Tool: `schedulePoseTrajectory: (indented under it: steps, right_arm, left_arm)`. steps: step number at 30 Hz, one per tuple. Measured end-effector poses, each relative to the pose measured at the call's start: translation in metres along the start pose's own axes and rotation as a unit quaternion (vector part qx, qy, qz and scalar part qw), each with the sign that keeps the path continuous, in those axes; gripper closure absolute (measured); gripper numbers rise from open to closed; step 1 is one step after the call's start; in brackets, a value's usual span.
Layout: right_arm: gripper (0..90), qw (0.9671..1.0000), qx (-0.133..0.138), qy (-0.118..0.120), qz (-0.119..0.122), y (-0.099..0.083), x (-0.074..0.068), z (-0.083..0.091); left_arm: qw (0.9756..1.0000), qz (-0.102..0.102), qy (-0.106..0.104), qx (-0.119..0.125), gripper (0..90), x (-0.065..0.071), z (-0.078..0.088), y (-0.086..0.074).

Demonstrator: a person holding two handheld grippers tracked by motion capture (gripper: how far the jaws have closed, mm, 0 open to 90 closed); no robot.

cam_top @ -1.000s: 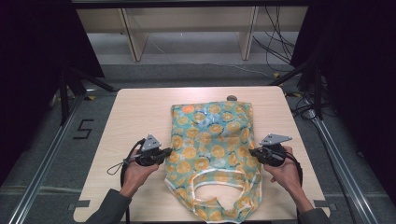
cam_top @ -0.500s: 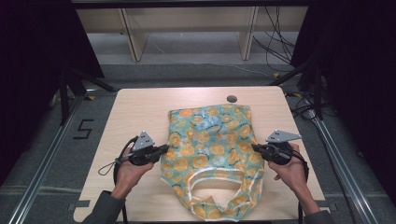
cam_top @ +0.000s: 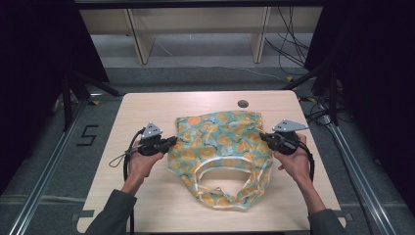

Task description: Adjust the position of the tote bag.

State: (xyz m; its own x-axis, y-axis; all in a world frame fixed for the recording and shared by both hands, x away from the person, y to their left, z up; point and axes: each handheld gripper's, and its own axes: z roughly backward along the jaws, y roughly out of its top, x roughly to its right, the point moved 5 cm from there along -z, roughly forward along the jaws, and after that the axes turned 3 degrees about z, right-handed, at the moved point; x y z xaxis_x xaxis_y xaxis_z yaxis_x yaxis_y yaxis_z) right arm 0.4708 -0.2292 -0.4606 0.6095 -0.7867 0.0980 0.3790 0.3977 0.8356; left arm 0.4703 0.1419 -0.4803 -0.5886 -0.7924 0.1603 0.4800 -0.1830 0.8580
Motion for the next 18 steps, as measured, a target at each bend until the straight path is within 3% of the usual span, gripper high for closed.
schedulePoseTrajectory:
  steps: [1, 4, 5, 8, 10, 13, 15, 16, 18]
  right_arm:
    - [90.0, 0.9999, 0.003, -0.003, 0.009, 0.0, 0.005, -0.004]
    - [90.0, 0.9999, -0.013, 0.001, -0.011, -0.01, 0.01, -0.014]
    - [89.8, 0.9998, -0.016, 0.001, -0.014, -0.013, 0.01, -0.015]
    - [89.3, 0.9992, -0.026, 0.013, -0.029, -0.017, 0.01, -0.012]
    - [89.3, 0.9995, -0.019, 0.013, -0.021, -0.017, 0.01, -0.011]
    - [89.2, 0.9993, -0.025, 0.012, -0.025, -0.016, 0.006, -0.009]
    - [89.2, 0.9991, -0.032, 0.019, -0.02, -0.016, 0.004, -0.009]
    - [89.1, 0.999, -0.034, 0.018, -0.023, -0.016, 0.004, -0.009]
    - [89.1, 0.999, -0.034, 0.018, -0.022, -0.016, 0.004, -0.009]
  left_arm:
    - [0.9999, 0.012, -0.009, -0.008, 88.8, -0.003, -0.006, -0.003]
    - [0.9994, 0.02, -0.012, -0.024, 82.3, -0.006, -0.009, -0.012]
    - [0.9992, 0.013, -0.008, -0.038, 77.3, -0.006, -0.005, -0.013]
    - [0.9994, 0.006, -0.001, -0.034, 63.3, 0.0, 0.01, -0.007]
    - [0.9994, -0.007, 0.007, -0.033, 51.3, 0.009, 0.028, -0.001]
    - [0.9997, -0.012, -0.012, -0.018, 46.2, 0.029, 0.044, 0.005]
    - [0.9983, -0.044, -0.026, -0.029, 41.1, 0.057, 0.052, 0.002]
    - [0.9983, -0.044, -0.026, -0.029, 40.9, 0.057, 0.052, 0.002]
    - [0.9951, -0.072, -0.053, -0.041, 40.6, 0.082, 0.054, -0.007]
